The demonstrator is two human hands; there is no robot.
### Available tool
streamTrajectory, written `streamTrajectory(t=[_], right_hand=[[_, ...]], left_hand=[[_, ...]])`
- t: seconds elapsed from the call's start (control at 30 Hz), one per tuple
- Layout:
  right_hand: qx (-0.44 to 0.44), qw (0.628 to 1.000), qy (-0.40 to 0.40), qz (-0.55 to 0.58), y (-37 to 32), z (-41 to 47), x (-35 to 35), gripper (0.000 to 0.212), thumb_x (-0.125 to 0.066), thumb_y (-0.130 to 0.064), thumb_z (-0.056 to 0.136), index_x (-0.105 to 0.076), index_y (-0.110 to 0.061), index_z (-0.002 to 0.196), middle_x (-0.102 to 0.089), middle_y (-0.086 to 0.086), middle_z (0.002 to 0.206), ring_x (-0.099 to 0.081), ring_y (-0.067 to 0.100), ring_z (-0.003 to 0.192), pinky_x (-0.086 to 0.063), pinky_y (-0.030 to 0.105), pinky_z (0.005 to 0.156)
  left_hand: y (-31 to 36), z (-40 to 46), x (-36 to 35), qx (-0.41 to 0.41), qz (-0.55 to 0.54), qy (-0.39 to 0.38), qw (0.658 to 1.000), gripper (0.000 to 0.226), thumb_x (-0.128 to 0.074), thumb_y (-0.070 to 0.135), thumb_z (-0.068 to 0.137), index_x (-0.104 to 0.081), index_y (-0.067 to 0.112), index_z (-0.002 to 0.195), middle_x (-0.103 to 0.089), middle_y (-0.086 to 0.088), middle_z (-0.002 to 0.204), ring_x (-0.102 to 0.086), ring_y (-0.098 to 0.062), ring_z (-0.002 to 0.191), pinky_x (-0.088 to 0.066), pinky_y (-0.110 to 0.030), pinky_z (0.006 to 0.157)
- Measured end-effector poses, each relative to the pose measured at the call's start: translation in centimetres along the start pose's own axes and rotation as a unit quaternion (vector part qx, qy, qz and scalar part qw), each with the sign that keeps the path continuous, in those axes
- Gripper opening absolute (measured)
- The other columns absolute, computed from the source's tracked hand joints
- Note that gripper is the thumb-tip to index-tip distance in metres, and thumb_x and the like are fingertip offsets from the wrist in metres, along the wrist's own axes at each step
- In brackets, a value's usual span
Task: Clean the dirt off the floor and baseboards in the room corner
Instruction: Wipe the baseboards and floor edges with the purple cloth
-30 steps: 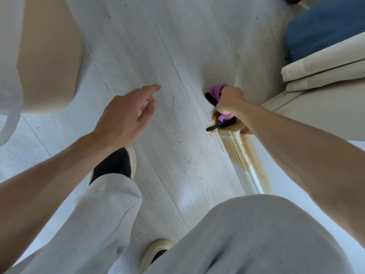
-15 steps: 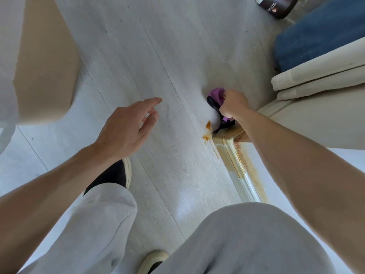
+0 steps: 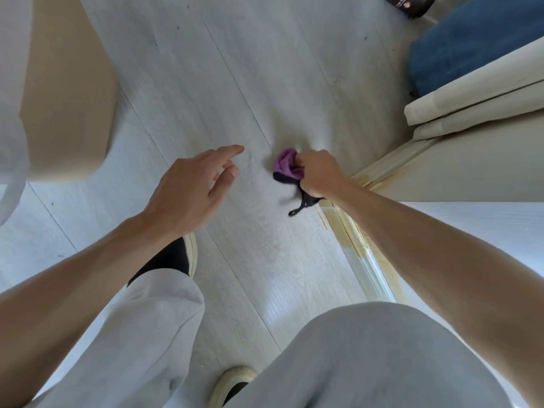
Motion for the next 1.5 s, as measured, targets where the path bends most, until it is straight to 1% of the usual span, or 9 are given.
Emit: streamTrajectory(t=[0.07, 0.2, 0.53, 0.67, 0.9, 0.97, 1.1, 1.2, 1.5], right_hand=[[-0.042, 0.998, 0.042, -0.018, 0.5, 1.1, 1.5, 0.032, -0.05, 0.007, 0.09, -0.063, -0.015, 0.109, -0.058, 0.004, 0.09, -0.061, 0.025, 0.083, -0.043, 0.029, 0.059], [0.001, 0.998, 0.055, -0.036, -1.4, -1.6, -0.3, 0.03, -0.052, 0.009, 0.088, -0.056, -0.018, 0.1, -0.053, 0.004, 0.094, -0.063, 0.028, 0.086, -0.045, 0.034, 0.065], [-0.02, 0.996, 0.083, 0.014, 1.3, -8.3, -5.5, 0.04, -0.061, 0.004, 0.083, -0.054, -0.011, 0.12, -0.056, 0.01, 0.108, -0.049, 0.03, 0.069, -0.038, 0.037, 0.057], [-0.029, 0.988, 0.136, 0.072, 3.2, -12.5, -7.7, 0.044, -0.084, 0.0, 0.068, -0.061, -0.007, 0.104, -0.059, 0.01, 0.095, -0.051, 0.032, 0.058, -0.045, 0.037, 0.046], [-0.136, 0.957, 0.249, 0.067, 8.2, -19.4, -10.0, 0.037, -0.072, 0.007, 0.068, -0.062, -0.015, 0.097, -0.058, 0.0, 0.095, -0.056, 0.032, 0.063, -0.034, 0.028, 0.046], [-0.165, 0.953, 0.253, 0.037, 8.7, -20.1, -11.3, 0.043, -0.074, 0.003, 0.068, -0.063, -0.017, 0.105, -0.055, 0.0, 0.102, -0.058, 0.031, 0.075, -0.04, 0.032, 0.052], [-0.139, 0.965, 0.222, 0.022, 6.4, -20.1, -15.0, 0.065, -0.071, -0.011, 0.072, -0.059, -0.015, 0.136, -0.057, 0.008, 0.136, -0.052, 0.033, 0.117, -0.051, 0.046, 0.093], [-0.132, 0.972, 0.184, 0.058, 5.6, -19.9, -17.4, 0.067, -0.052, -0.02, 0.087, -0.043, -0.01, 0.153, -0.041, 0.014, 0.159, -0.035, 0.035, 0.148, -0.031, 0.045, 0.121], [-0.073, 0.967, 0.199, 0.141, 0.1, -10.7, -12.0, 0.062, -0.045, -0.029, 0.1, -0.038, -0.006, 0.157, -0.032, 0.017, 0.164, -0.024, 0.035, 0.155, -0.019, 0.048, 0.127]], left_hand=[[0.2, -0.1, -0.4, -0.005, 0.002, -0.007, 1.0, 0.045, -0.041, 0.04, 0.107, -0.048, 0.028, 0.15, -0.067, 0.013, 0.118, -0.067, -0.013, 0.102, -0.055, -0.032, 0.081], [0.5, -0.2, -0.7, -0.015, 0.003, -0.011, 1.0, 0.044, -0.041, 0.04, 0.107, -0.047, 0.03, 0.15, -0.066, 0.016, 0.116, -0.067, -0.012, 0.099, -0.056, -0.037, 0.081], [1.8, -0.2, -2.2, -0.032, 0.004, -0.034, 0.999, 0.045, -0.037, 0.045, 0.107, -0.048, 0.03, 0.148, -0.067, 0.014, 0.115, -0.067, -0.013, 0.101, -0.057, -0.041, 0.083], [1.6, -0.2, -2.4, -0.018, 0.002, -0.035, 0.999, 0.043, -0.043, 0.037, 0.106, -0.05, 0.029, 0.147, -0.068, 0.012, 0.116, -0.067, -0.015, 0.103, -0.055, -0.04, 0.084], [2.1, 0.4, -4.0, -0.022, 0.013, -0.067, 0.997, 0.045, -0.04, 0.042, 0.105, -0.048, 0.031, 0.148, -0.067, 0.014, 0.118, -0.067, -0.013, 0.102, -0.051, -0.033, 0.081], [2.3, 0.7, -4.4, -0.022, 0.017, -0.071, 0.997, 0.044, -0.04, 0.04, 0.106, -0.048, 0.03, 0.149, -0.067, 0.015, 0.117, -0.067, -0.013, 0.101, -0.048, -0.03, 0.078], [2.4, 1.0, -4.7, -0.024, 0.022, -0.078, 0.996, 0.043, -0.043, 0.037, 0.106, -0.049, 0.028, 0.148, -0.067, 0.013, 0.116, -0.067, -0.012, 0.099, -0.05, -0.031, 0.077], [2.1, 1.0, -4.8, -0.015, 0.023, -0.08, 0.996, 0.043, -0.044, 0.035, 0.106, -0.05, 0.026, 0.148, -0.069, 0.011, 0.118, -0.068, -0.013, 0.1, -0.054, -0.036, 0.081], [1.6, 1.0, -4.9, -0.007, 0.038, -0.099, 0.994, 0.043, -0.04, 0.038, 0.107, -0.05, 0.027, 0.147, -0.067, 0.015, 0.112, -0.067, -0.013, 0.101, -0.055, -0.039, 0.081]])
Point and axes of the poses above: each hand's wrist, its own z-axis towards the middle knuckle, its own x-axis out of the back of the hand, y = z × x, the point moved 7 cm from there along z, towards the middle knuckle
